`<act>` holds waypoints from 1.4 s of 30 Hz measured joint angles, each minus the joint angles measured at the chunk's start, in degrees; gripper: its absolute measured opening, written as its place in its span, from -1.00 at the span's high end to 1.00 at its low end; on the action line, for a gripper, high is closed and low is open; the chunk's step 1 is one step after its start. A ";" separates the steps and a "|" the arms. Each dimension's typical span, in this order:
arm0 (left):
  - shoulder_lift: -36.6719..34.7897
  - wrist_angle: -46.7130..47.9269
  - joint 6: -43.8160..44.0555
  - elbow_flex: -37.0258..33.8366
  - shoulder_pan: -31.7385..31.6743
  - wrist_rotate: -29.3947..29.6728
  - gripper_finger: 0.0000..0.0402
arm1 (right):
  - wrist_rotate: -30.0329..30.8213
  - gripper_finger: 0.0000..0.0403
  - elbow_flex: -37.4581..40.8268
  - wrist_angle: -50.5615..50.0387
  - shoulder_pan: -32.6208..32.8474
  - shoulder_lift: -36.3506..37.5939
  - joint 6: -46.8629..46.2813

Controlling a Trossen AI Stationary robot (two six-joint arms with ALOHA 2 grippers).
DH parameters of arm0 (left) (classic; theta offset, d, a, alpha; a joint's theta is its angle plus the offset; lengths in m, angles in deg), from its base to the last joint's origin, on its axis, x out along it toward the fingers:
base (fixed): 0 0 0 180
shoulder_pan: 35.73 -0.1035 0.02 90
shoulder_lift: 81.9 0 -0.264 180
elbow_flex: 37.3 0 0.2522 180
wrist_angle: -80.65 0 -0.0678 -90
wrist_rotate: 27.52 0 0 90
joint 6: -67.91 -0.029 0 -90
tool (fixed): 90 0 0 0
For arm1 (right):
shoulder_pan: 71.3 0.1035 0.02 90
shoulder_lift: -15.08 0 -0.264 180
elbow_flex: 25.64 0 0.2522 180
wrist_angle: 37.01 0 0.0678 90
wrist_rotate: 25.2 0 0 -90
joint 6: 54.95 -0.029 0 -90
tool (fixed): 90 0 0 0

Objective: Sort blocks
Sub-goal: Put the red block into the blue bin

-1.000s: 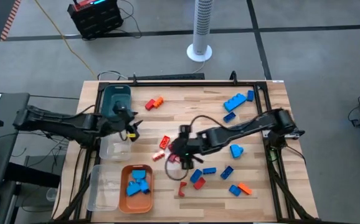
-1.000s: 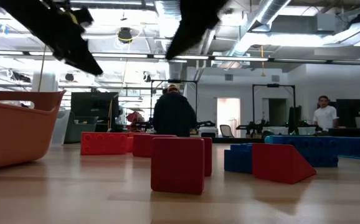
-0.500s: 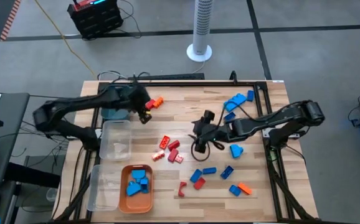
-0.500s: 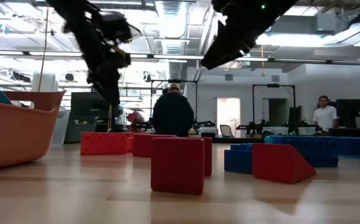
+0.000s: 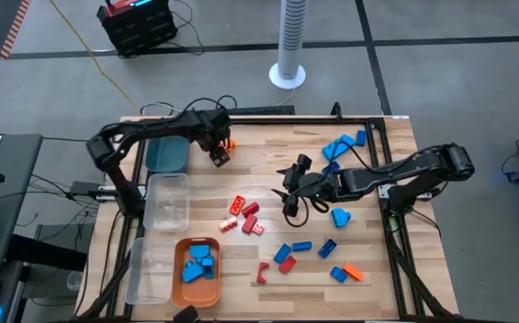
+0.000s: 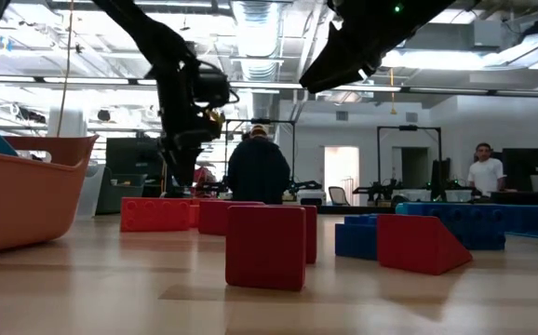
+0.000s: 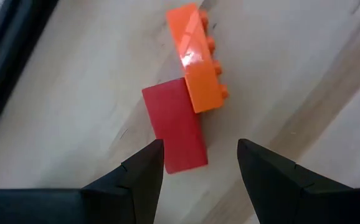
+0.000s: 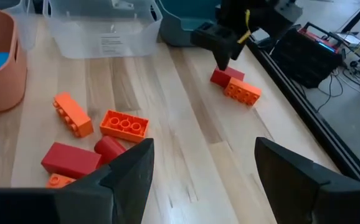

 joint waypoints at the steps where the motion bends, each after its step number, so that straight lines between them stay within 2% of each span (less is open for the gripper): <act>1: 0.60 -0.32 0.00 0.04 -0.55 -0.21 0.00 | 0.00 -0.39 0.00 0.11 0.01 0.02 0.02; 13: 6.68 -0.83 -1.27 0.05 -1.80 0.17 0.02 | -0.04 -0.39 0.00 1.30 0.30 0.02 1.92; 16: 6.55 -1.22 -1.33 0.04 -1.59 0.48 0.11 | -0.07 -0.39 0.00 1.36 0.27 0.02 1.95; 21: 6.51 -1.41 -1.73 0.06 -1.54 0.57 0.39 | -0.07 -0.39 0.00 1.56 0.29 0.02 2.08; 25: 5.99 -0.58 -2.80 0.06 -1.54 0.66 0.39 | -0.08 -0.39 -0.02 1.58 0.30 0.02 1.89; 27: 5.32 2.75 -3.27 1.12 -1.54 0.68 0.39 | -0.08 -0.39 -0.02 1.60 0.28 0.02 1.66; 30: 2.71 9.05 -3.47 3.11 -1.10 0.73 0.39 | -0.09 -0.39 -0.02 1.59 0.29 0.02 1.62; 34: -4.13 17.03 -3.22 5.44 0.43 1.16 0.39 | -0.09 -0.39 -0.02 1.60 0.28 0.02 1.43; 39: -15.51 24.54 -0.04 5.54 1.77 8.14 0.39 | -0.09 -0.39 -0.04 1.59 0.29 0.02 1.42; 42: -20.82 28.27 1.65 3.35 0.50 10.90 0.39 | -0.11 -0.39 -0.04 1.61 0.27 0.00 1.42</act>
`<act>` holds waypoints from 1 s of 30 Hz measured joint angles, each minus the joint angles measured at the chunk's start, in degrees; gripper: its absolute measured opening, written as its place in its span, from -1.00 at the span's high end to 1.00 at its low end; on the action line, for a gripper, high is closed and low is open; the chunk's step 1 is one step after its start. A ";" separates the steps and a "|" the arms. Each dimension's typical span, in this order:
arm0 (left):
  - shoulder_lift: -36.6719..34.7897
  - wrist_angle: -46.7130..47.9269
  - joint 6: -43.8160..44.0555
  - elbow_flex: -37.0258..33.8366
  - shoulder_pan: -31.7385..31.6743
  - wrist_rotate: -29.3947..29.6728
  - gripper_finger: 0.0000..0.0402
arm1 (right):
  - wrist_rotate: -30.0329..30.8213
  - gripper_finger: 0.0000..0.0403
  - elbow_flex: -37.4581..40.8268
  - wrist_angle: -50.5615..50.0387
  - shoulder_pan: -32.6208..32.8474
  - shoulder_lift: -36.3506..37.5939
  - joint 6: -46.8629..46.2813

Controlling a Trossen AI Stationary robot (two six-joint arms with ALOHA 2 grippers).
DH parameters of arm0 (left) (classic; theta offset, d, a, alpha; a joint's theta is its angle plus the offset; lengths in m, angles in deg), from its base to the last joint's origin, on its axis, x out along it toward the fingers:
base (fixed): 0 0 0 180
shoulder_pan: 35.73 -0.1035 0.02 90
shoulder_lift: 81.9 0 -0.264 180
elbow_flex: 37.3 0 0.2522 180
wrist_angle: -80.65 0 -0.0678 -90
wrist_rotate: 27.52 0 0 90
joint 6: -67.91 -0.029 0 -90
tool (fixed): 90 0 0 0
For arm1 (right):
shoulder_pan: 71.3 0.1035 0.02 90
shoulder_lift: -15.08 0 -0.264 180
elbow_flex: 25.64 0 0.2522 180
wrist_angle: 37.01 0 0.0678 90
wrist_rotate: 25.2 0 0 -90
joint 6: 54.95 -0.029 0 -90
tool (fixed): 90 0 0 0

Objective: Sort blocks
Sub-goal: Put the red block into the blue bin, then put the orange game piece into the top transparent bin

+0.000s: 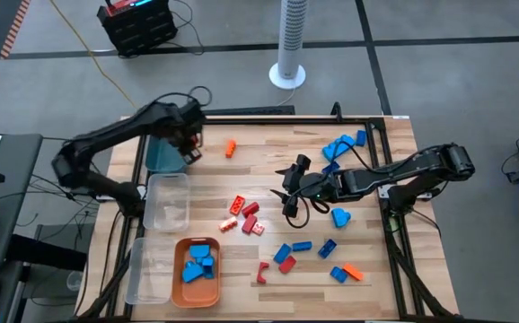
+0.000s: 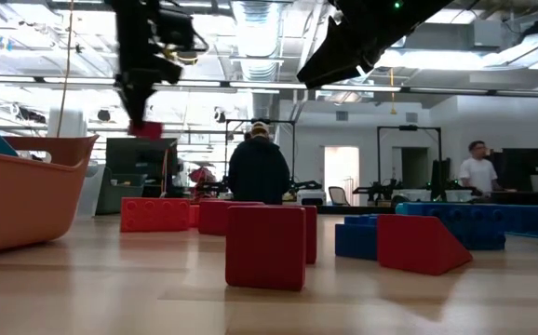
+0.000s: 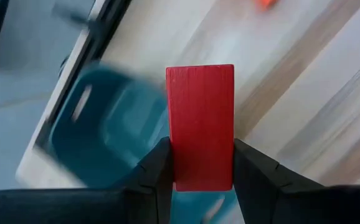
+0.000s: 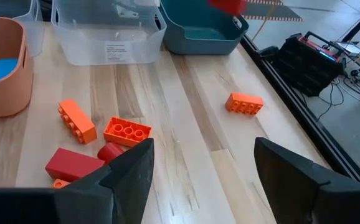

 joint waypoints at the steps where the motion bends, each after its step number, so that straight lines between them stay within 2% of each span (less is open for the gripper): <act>1: -1.29 1.18 0.58 -1.01 -0.80 0.19 0.39 | 0.00 -0.39 0.00 0.02 0.00 0.00 0.02; 5: -5.10 0.91 0.71 -7.48 -5.52 0.52 0.39 | -0.36 -0.39 0.00 0.58 0.00 0.00 0.09; 11: -4.95 -8.86 -3.73 -16.58 -13.35 0.56 0.33 | -0.51 -0.39 -0.02 3.34 0.24 0.00 0.94; 15: -3.75 -8.89 -4.83 -16.35 -15.54 0.44 0.09 | -0.82 -0.39 -0.02 3.28 0.79 -0.02 0.90; 19: -3.90 -7.47 -5.41 -13.13 -15.48 -1.42 -0.10 | -0.83 -0.39 -0.02 3.22 0.79 -0.03 0.94; 24: -3.97 -7.33 -5.61 -9.54 -10.16 -3.44 -0.15 | -0.83 -0.39 -0.02 2.60 0.16 -0.03 0.89; 30: -1.08 -11.21 0.44 -9.44 8.53 -3.68 -0.16 | -0.81 -0.39 0.28 1.21 -1.34 -0.03 0.06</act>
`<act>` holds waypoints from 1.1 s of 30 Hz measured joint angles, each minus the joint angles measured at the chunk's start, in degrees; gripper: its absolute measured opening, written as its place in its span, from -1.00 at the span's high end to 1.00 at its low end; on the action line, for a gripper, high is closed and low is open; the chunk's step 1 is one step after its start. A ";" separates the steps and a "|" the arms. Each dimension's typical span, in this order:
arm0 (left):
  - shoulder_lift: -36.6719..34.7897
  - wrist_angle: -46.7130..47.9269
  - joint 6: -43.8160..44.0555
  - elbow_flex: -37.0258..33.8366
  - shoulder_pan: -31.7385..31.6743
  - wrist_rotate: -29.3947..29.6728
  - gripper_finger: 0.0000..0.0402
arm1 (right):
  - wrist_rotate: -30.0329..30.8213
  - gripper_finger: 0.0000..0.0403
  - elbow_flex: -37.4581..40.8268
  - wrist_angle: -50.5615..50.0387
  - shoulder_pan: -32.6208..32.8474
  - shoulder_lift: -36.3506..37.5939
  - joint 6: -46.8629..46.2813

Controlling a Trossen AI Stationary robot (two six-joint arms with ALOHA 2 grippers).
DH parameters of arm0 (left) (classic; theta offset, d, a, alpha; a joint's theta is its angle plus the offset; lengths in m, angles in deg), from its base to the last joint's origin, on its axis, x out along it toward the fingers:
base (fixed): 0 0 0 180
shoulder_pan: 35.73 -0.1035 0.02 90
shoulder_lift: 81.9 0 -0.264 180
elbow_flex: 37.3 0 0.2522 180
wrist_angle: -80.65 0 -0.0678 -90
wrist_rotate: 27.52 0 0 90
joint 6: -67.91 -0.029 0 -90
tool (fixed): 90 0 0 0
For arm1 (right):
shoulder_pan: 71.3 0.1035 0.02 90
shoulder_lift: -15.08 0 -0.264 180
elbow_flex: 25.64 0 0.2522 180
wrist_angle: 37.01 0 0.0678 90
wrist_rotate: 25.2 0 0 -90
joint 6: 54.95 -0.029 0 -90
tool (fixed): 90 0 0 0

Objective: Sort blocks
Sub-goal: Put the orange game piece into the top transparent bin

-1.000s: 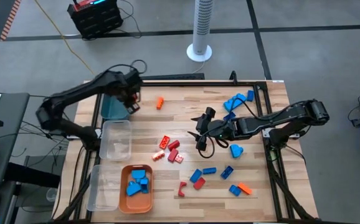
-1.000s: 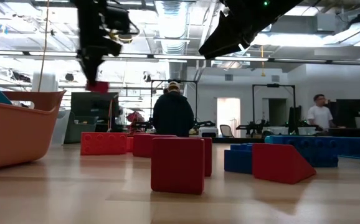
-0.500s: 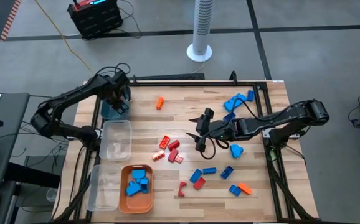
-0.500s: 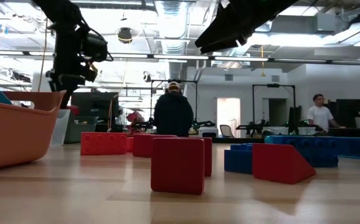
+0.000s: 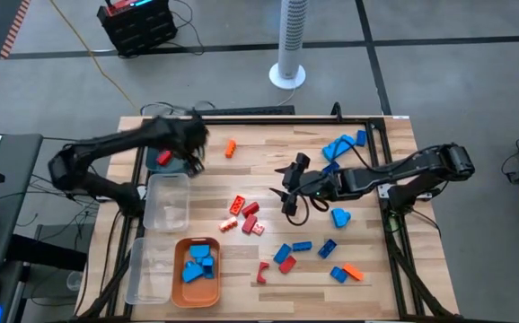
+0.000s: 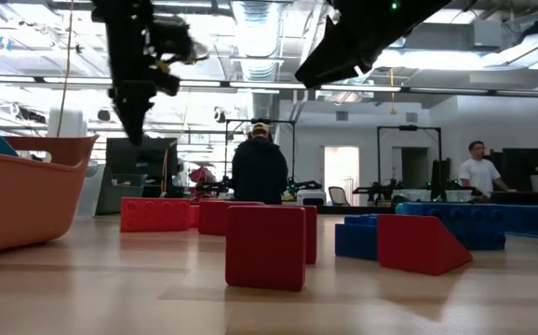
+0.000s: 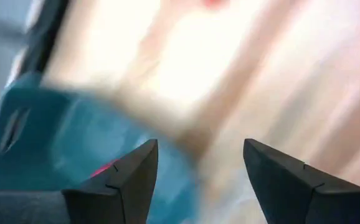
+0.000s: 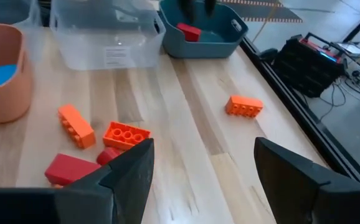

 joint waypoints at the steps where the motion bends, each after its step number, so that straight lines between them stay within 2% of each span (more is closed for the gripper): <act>1: 0.74 -1.20 0.65 0.00 3.68 0.01 -0.16 | 0.02 -0.39 0.46 0.08 -0.22 0.00 -0.06; 6: 4.10 -8.59 2.04 0.21 19.28 -1.57 -0.16 | 0.08 -0.39 2.73 -0.52 -1.98 -0.04 -1.53; 11: 8.44 -11.48 5.35 4.50 27.34 -2.51 -0.16 | 0.22 -0.39 2.78 -1.10 -3.10 -0.04 -2.09; 14: 12.44 -10.87 5.77 7.82 28.96 -2.73 -0.16 | 0.28 -0.39 2.78 -0.46 -3.34 -0.04 -1.71; 17: 17.10 -9.77 5.47 11.13 29.91 -5.69 -0.16 | 0.28 -0.39 2.78 -0.56 -3.25 -0.04 -1.68; 22: 24.75 -3.75 8.36 15.65 30.05 -8.61 -0.16 | 0.28 -0.39 2.78 -0.60 -2.32 -0.02 -1.44; 28: 29.26 -2.32 12.38 16.92 30.35 -15.71 -0.16 | 0.26 -0.39 2.78 -0.60 -1.79 -0.02 -0.65; 33: 31.30 -2.23 13.62 16.94 31.42 -16.41 -0.16 | 0.24 -0.39 2.78 -0.54 -1.76 0.00 -0.19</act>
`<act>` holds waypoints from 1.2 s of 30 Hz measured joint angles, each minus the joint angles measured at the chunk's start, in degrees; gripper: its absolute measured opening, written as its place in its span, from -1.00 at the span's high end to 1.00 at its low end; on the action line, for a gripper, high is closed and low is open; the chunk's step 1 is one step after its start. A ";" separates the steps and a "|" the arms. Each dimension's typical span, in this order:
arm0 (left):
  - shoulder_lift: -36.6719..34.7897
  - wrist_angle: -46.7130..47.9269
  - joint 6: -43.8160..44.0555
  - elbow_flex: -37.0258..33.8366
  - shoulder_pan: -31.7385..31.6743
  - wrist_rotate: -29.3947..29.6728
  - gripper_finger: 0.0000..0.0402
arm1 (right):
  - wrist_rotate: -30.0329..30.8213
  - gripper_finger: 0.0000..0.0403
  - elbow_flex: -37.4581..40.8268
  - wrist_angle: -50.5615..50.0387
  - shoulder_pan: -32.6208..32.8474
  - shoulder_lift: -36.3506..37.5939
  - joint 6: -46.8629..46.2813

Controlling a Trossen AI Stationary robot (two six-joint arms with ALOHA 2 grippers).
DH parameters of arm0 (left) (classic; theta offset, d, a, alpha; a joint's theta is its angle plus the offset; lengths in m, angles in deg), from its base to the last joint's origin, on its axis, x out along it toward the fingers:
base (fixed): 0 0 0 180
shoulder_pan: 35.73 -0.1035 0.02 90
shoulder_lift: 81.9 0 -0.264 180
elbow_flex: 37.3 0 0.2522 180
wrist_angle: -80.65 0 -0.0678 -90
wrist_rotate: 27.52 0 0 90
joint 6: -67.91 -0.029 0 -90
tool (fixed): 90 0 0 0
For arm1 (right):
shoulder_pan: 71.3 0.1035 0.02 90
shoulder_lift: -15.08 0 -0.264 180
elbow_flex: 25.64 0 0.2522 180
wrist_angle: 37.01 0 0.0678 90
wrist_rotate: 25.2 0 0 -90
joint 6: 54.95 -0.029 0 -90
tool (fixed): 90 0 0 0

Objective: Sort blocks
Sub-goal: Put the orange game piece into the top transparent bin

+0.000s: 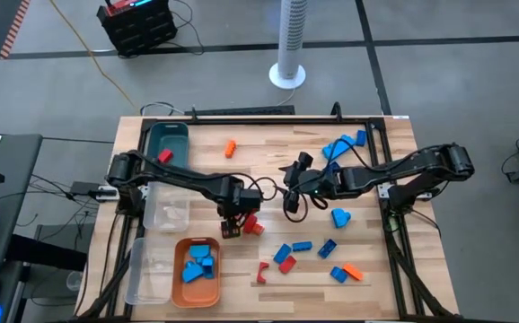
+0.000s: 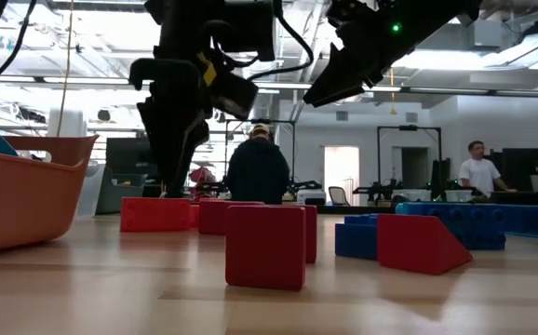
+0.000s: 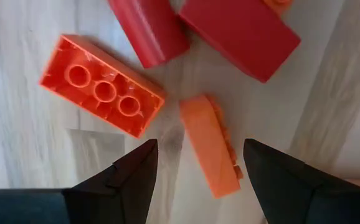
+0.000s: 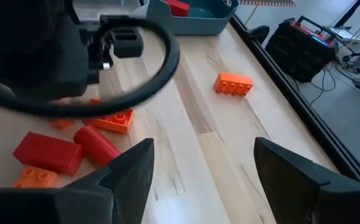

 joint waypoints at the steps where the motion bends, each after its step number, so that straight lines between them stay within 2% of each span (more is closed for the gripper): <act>1: 0.18 0.09 0.00 -0.01 0.27 -0.16 -0.16 | 0.00 -0.39 0.00 0.16 0.00 0.00 0.13; 14: 2.90 -2.19 0.67 -3.16 0.95 1.26 -0.14 | 0.00 -0.39 0.02 0.71 0.00 0.02 0.35; 18: 2.62 -2.94 0.38 -3.28 0.99 3.85 0.02 | -0.02 -0.39 0.02 0.80 0.00 0.02 0.35; 26: 2.62 -3.16 -2.77 -3.37 0.92 5.61 0.56 | -0.02 -0.39 0.02 0.79 0.00 0.02 0.24; 32: 1.96 -2.09 -4.30 -3.32 0.03 5.66 0.58 | -0.02 -0.39 0.02 0.79 0.00 0.02 0.15; 36: -1.23 2.51 -4.00 -1.07 -0.38 7.87 0.58 | -0.02 -0.39 0.02 0.75 0.02 0.02 0.15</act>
